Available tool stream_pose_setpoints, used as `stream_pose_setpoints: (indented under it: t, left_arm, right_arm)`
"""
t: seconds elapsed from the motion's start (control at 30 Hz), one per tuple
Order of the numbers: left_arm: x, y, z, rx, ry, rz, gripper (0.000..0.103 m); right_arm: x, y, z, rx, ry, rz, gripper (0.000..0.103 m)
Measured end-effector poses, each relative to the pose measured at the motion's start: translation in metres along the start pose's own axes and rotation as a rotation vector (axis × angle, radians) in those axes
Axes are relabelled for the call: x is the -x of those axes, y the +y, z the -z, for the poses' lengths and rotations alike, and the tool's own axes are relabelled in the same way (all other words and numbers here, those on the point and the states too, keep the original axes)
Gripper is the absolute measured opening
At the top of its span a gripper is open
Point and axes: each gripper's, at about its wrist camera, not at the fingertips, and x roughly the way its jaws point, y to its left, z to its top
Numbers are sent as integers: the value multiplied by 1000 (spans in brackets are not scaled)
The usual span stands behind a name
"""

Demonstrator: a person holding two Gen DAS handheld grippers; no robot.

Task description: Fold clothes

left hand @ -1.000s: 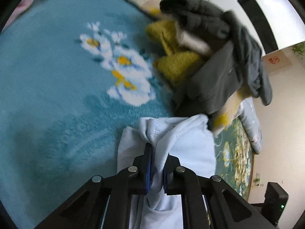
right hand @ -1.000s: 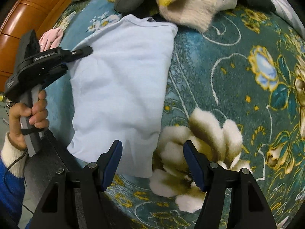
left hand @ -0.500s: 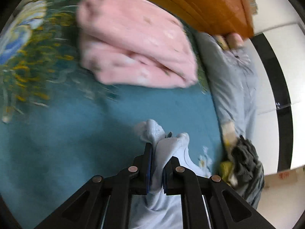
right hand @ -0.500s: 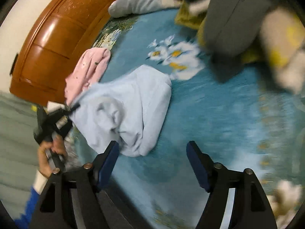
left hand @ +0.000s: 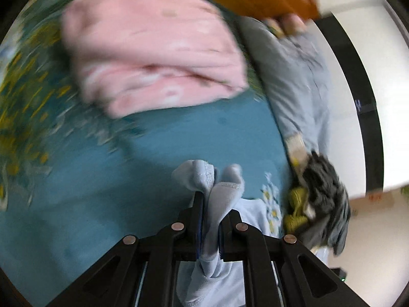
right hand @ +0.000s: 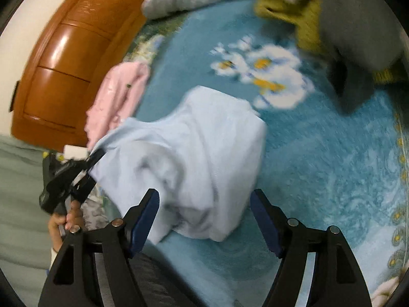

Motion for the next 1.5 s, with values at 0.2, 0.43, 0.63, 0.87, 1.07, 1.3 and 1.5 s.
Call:
stream_pose_setpoints:
  t: [0.2, 0.43, 0.63, 0.87, 1.07, 1.3, 1.5]
  left_arm:
    - [-19, -32, -18, -44, 33, 14, 10]
    - [-17, 2, -13, 85, 30, 9, 12]
    - [-17, 32, 2, 241, 63, 51, 20]
    - [34, 58, 14, 360, 23, 209, 55]
    - [131, 77, 14, 338, -153, 268, 66]
    - [135, 86, 30, 271, -123, 207, 72]
    - [46, 74, 38, 271, 85, 175, 72]
  right_arm:
    - [-32, 50, -23, 219, 61, 15, 76]
    - [-78, 55, -32, 149, 212, 59, 18]
    - [-42, 71, -35, 123, 213, -32, 16]
    - [11, 160, -52, 214, 173, -154, 15]
    - [50, 209, -67, 201, 160, -404, 15]
    - [38, 106, -86, 124, 163, -272, 15]
    - [-6, -38, -78, -194, 185, -28, 15]
